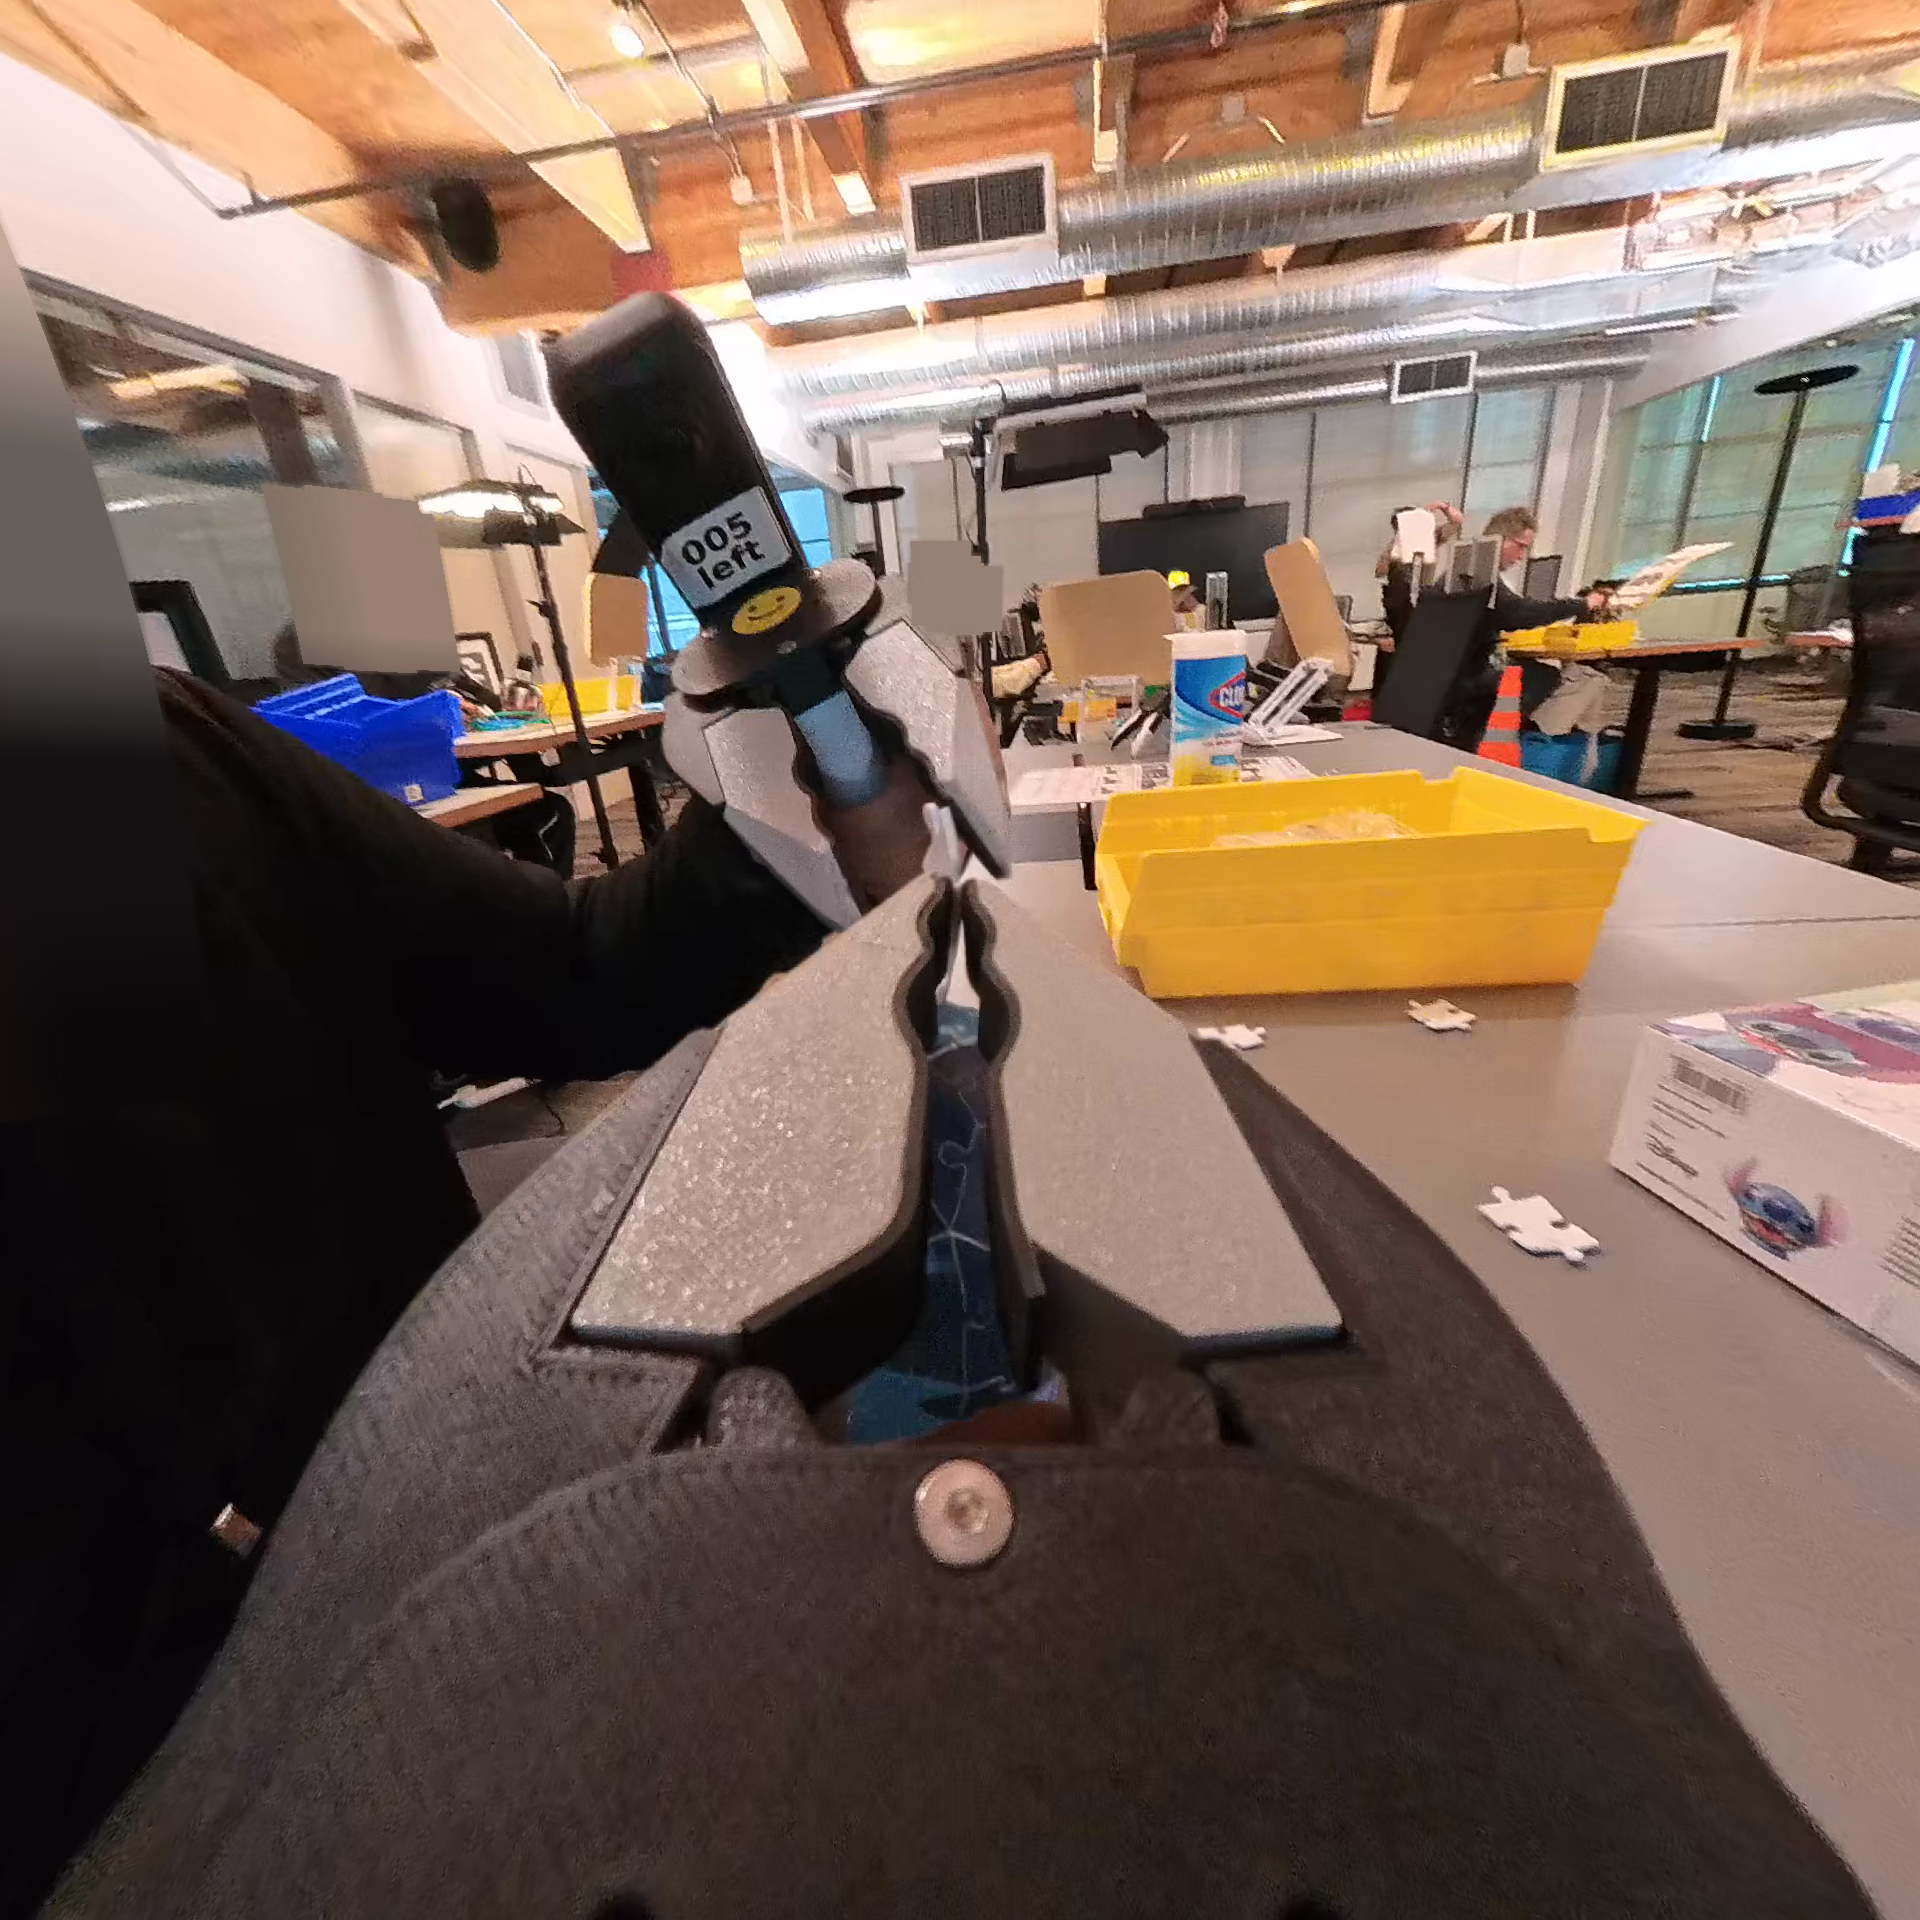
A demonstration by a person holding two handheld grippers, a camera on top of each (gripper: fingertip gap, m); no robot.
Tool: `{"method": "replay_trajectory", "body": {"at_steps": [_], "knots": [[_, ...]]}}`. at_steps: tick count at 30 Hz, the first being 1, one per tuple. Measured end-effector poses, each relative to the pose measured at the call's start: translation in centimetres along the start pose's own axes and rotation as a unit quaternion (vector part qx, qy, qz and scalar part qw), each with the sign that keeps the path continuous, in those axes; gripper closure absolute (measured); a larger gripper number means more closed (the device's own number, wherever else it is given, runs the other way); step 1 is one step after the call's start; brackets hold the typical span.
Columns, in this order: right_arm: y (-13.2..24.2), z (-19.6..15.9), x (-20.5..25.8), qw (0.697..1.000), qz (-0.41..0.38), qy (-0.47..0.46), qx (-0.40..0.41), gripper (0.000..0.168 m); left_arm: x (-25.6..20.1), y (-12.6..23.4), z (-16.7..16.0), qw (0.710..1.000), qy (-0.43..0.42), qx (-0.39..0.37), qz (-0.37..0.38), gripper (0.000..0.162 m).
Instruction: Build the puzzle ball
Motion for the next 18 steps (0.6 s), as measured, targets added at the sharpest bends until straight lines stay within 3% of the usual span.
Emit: {"method": "replay_trajectory", "body": {"at_steps": [4,6,12,18], "knots": [[-0.3,-0.2,0.4,1.0,0.003,0.001,0.002,0.168,-0.7,-0.9,0.5,1.0,0.005,-0.009,-0.007,0.139],[-0.4,-0.3,0.5,1.0,0.006,0.001,-0.001,0.168,-0.8,-1.1,0.7,1.0,0.011,-0.014,-0.008,0.155],[-0.2,-0.1,1.0,1.0,0.016,0.008,-0.01,0.168,-0.7,-1.2,1.3,0.999,0.04,-0.017,-0.022,0.161],[-0.4,-0.3,1.4,0.999,0.006,0.034,0.023,0.168,-1.6,-0.8,1.3,0.998,-0.052,-0.005,0.023,0.162]]}}
Point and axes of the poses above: each gripper's, where its closed fingertips meet, y back along the fingers, z out of its top, x = y × z across the jaws, the point moved 10 cm from there along y, back along the fingers, and after that the axes turned 13 degrees about z, right-handed, at the moved point
